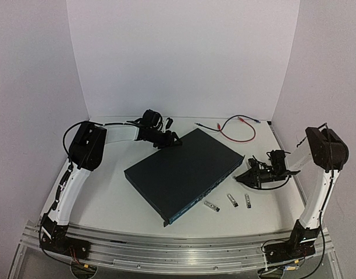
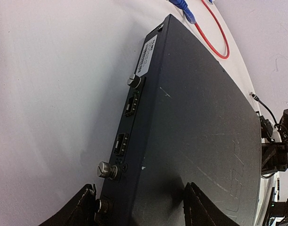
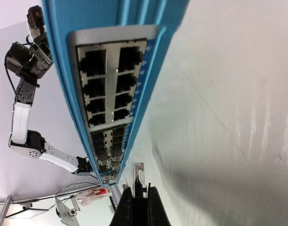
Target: Pull the plug from the switch port
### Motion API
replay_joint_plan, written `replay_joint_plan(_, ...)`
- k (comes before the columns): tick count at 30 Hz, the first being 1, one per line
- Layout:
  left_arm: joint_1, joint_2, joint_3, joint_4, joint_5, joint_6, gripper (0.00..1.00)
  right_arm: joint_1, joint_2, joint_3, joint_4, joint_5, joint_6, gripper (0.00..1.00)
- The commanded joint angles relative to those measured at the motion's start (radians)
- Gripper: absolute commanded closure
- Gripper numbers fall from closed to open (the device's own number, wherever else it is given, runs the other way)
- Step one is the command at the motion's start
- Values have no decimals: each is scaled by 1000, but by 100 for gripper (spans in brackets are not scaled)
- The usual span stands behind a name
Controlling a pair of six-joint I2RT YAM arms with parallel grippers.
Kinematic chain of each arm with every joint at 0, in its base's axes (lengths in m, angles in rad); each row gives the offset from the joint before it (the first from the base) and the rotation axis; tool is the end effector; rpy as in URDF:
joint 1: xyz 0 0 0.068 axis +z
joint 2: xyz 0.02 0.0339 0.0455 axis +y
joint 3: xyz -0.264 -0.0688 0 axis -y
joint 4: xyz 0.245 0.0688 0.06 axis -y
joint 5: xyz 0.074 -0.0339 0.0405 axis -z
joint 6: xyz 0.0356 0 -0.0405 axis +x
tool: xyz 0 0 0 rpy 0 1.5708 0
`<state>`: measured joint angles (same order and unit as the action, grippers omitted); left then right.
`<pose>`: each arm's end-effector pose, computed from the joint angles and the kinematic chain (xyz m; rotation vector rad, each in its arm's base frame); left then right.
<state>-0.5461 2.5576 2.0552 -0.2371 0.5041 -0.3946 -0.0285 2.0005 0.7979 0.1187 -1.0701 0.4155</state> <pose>0.4710 -0.3063 0.1228 0.4571 2.3905 -1.0388 0.3175 0.0222 0.0660 0.1881 2.4754 1.5459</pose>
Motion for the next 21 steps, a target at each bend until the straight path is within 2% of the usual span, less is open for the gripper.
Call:
replay_joint_plan(1, 5, 102, -43, -201, -102, 20, 38, -16, -132, -14, -39, 31, 1, 100)
replay_joint_plan(7, 5, 89, -55, -183, -98, 20, 37, -16, -289, 70, -43, 69, 11, 100)
replay_joint_plan(11, 5, 76, -70, -163, -95, 19, 37, -16, -340, 158, -50, 217, -46, 100)
replay_joint_plan(16, 5, 66, -81, -144, -98, 13, 36, -12, -251, 371, -54, 376, -115, 100)
replay_joint_plan(21, 5, 72, -68, -139, -103, 5, 36, 21, -70, 657, -53, 527, -203, 100)
